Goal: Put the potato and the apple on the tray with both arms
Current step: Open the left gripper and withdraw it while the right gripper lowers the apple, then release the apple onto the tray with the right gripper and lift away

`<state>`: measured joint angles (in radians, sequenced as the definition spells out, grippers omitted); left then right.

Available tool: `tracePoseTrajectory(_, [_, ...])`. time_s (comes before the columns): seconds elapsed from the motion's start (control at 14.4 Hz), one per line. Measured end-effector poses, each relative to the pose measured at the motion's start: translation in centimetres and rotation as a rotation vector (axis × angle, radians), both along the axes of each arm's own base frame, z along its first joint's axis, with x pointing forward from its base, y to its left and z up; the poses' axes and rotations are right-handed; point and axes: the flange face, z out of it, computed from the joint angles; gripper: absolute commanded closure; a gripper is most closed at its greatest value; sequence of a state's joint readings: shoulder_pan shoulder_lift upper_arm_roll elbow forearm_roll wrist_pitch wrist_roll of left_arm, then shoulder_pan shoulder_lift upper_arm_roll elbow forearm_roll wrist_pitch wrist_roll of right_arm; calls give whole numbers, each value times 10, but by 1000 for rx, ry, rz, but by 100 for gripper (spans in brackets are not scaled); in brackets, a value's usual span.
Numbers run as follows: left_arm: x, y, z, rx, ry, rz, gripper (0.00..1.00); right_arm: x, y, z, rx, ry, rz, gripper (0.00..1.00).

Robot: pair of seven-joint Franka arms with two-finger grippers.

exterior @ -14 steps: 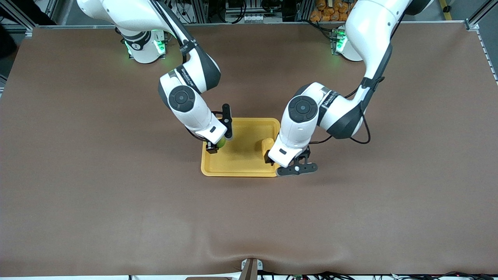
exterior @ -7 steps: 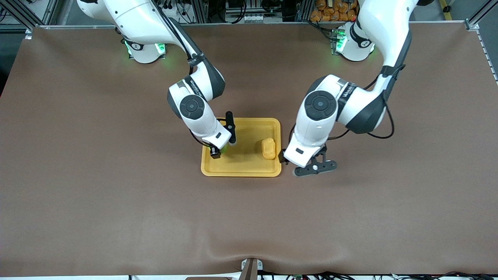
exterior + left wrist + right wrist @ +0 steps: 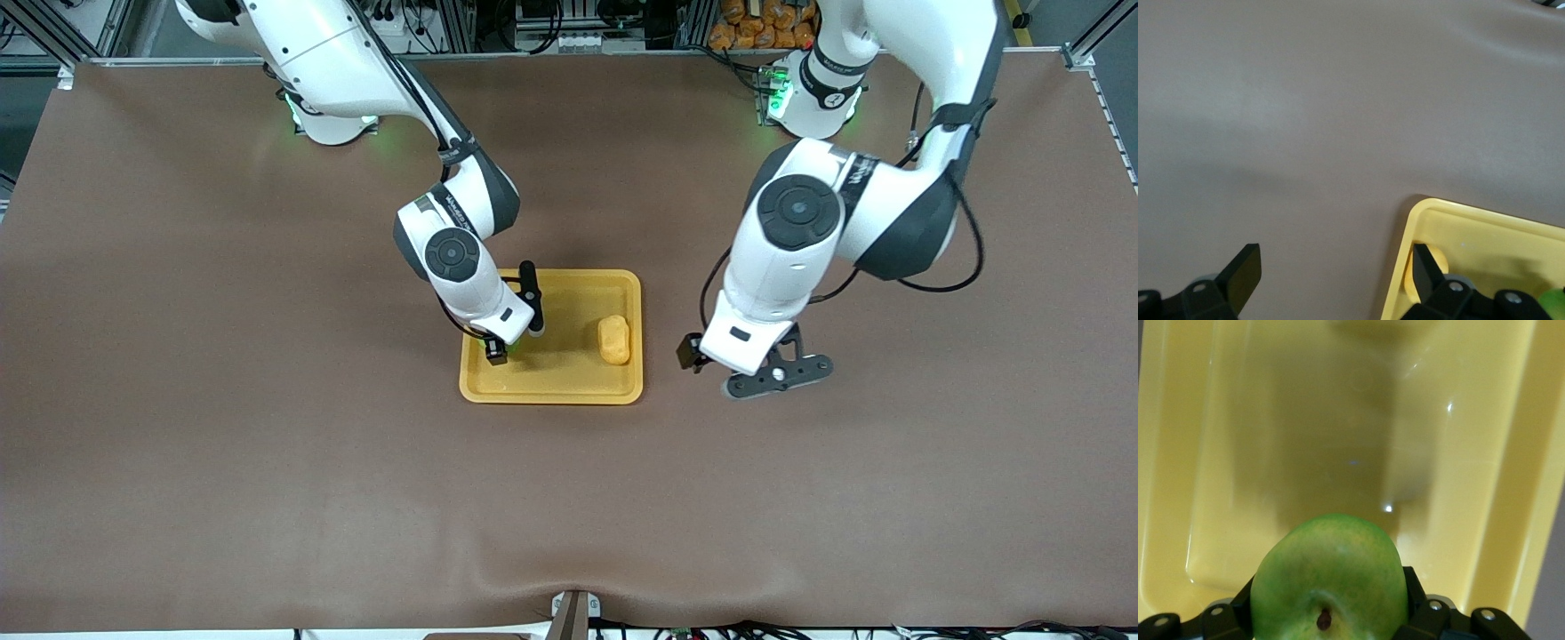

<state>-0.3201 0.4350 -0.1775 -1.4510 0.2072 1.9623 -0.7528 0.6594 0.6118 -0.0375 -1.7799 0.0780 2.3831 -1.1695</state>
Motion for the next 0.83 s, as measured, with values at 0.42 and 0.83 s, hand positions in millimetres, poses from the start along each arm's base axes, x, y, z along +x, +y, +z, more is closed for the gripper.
tracePoseTrajectory(0.42, [7,65,42,41,21,-39,0,-7,2,-14,5,-17,11,0])
tracePoseTrajectory(0.83, [-1,111,81,77,52,-88,0,-5,4,-8,11,-27,11,0])
